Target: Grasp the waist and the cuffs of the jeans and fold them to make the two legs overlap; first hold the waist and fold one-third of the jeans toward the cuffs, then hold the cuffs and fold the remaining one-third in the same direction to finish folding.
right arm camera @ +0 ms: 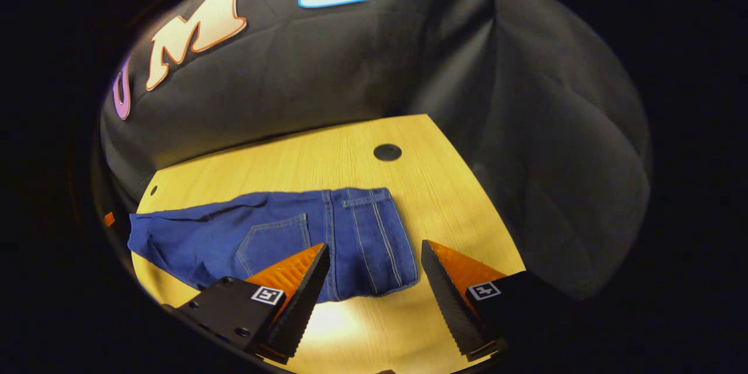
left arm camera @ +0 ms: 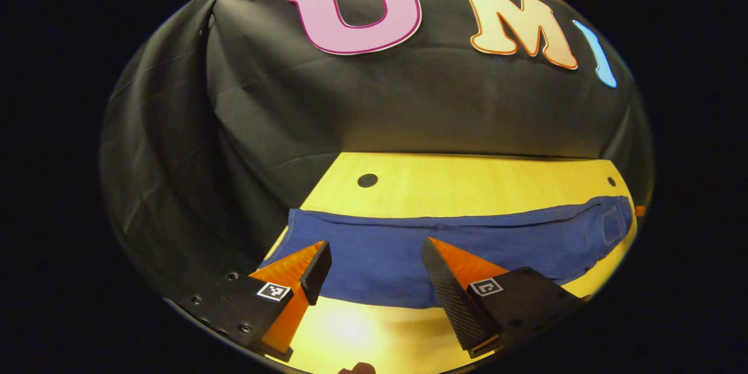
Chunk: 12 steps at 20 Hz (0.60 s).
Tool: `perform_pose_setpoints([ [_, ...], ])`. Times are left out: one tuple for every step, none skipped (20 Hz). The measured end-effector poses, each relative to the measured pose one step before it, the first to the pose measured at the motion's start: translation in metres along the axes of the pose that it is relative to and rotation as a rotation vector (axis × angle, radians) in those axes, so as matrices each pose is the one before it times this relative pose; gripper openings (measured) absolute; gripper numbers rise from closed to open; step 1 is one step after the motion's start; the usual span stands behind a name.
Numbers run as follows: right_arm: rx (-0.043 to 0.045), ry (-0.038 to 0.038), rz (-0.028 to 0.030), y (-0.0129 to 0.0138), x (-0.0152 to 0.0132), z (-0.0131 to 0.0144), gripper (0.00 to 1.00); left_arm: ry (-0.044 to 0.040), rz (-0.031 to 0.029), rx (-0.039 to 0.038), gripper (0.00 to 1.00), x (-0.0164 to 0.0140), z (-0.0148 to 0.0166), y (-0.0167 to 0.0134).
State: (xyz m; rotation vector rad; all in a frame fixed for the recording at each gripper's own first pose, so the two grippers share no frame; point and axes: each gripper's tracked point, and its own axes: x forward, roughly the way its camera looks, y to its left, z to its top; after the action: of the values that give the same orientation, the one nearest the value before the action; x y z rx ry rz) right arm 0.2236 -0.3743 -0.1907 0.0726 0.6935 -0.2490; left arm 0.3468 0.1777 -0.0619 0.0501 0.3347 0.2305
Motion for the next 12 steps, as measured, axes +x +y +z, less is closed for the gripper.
perform_pose_setpoints([
  [0.00047,0.01630,0.00934,-0.00083,0.00558,-0.00557,0.96,0.00291,-0.00316,-0.00806,0.95,-0.00134,0.00179,0.00191],
  [-0.00131,0.01510,0.00353,-0.00281,0.00678,-0.00546,0.99,-0.00471,-0.00252,0.00094,0.96,-0.00107,0.00315,0.00083],
  [-0.00662,0.01251,0.00006,-0.00208,0.00533,-0.00518,0.96,-0.00386,0.00466,0.00697,0.96,-0.00087,0.00071,-0.00122],
  [-0.00906,0.00878,-0.00902,-0.00281,0.00556,-0.00501,0.96,0.00497,0.00521,0.00798,0.95,0.00080,-0.00041,0.00043],
  [-0.00594,0.00838,0.00096,-0.00143,0.00486,-0.00385,0.99,0.00071,0.00422,0.00712,0.96,-0.00136,-0.00091,-0.00099],
  [0.00234,0.00492,0.00952,0.00202,0.00366,-0.00224,0.98,0.00086,0.00461,0.00479,0.95,-0.00184,0.00065,-0.00082],
  [0.00280,0.01162,0.00876,0.00008,0.00397,-0.00341,0.96,0.00225,0.00644,0.00389,0.96,0.00016,0.00162,0.00076],
  [0.00502,0.01363,0.00536,-0.00086,0.00392,-0.00546,0.98,0.00228,0.00506,0.00115,0.95,-0.00056,-0.00048,-0.00033],
  [0.01333,0.00672,0.00793,0.00113,0.00319,-0.00239,0.98,0.00182,0.00274,-0.00026,0.96,0.00033,0.00060,-0.00009],
  [0.01619,-0.00125,0.00859,-0.00126,0.00313,-0.00169,0.99,-0.00390,0.00253,0.00016,0.96,0.00079,0.00167,0.00016],
  [0.02186,-0.00486,0.02183,0.00106,0.00082,-0.00045,0.99,-0.00557,0.00404,0.00396,0.96,-0.00129,0.00007,0.00014],
  [0.01489,-0.00147,0.00360,-0.00162,-0.00201,-0.00269,0.94,-0.00332,0.00732,0.00684,0.96,-0.00095,0.00215,0.00077],
])
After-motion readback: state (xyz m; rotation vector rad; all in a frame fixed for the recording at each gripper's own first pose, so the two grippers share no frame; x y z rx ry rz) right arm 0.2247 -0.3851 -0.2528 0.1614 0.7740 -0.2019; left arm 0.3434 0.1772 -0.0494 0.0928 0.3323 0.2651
